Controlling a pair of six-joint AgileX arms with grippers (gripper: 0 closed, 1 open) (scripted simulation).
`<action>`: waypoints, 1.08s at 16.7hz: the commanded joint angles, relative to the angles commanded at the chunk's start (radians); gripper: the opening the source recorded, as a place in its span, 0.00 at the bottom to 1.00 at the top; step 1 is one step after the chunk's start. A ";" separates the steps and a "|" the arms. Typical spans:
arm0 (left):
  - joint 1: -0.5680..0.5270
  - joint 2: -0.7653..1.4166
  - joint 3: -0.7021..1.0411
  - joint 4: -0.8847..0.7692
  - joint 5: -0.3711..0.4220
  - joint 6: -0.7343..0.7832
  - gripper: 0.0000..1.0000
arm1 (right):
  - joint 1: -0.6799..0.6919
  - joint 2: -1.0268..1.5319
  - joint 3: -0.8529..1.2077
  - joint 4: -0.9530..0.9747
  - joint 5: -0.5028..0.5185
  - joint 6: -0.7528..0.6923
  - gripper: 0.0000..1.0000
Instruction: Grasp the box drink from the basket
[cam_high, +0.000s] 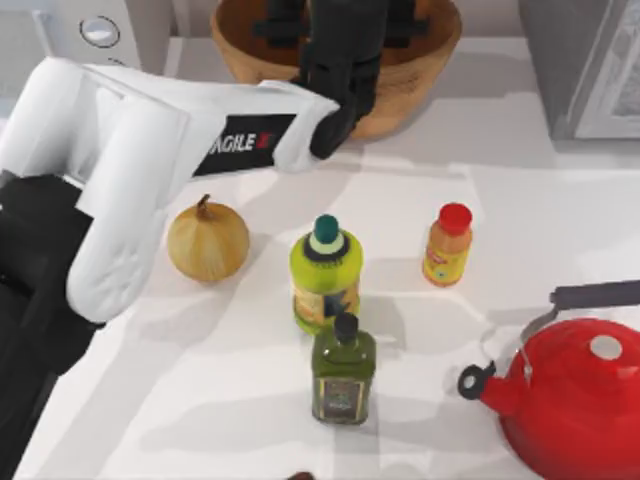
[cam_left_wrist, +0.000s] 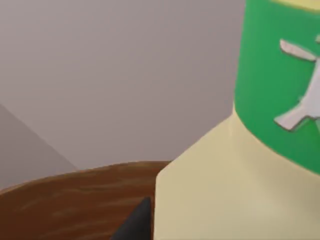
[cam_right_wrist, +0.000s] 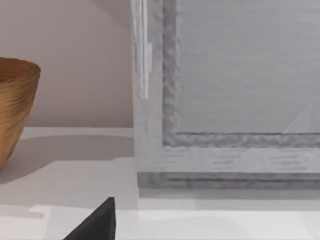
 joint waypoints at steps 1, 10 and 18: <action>0.000 0.000 0.000 0.000 0.000 0.000 0.40 | 0.000 0.000 0.000 0.000 0.000 0.000 1.00; 0.000 0.000 0.000 0.000 0.000 0.000 0.00 | 0.000 0.000 0.000 0.000 0.000 0.000 1.00; -0.011 -0.010 0.037 -0.038 0.003 0.006 0.00 | 0.000 0.000 0.000 0.000 0.000 0.000 1.00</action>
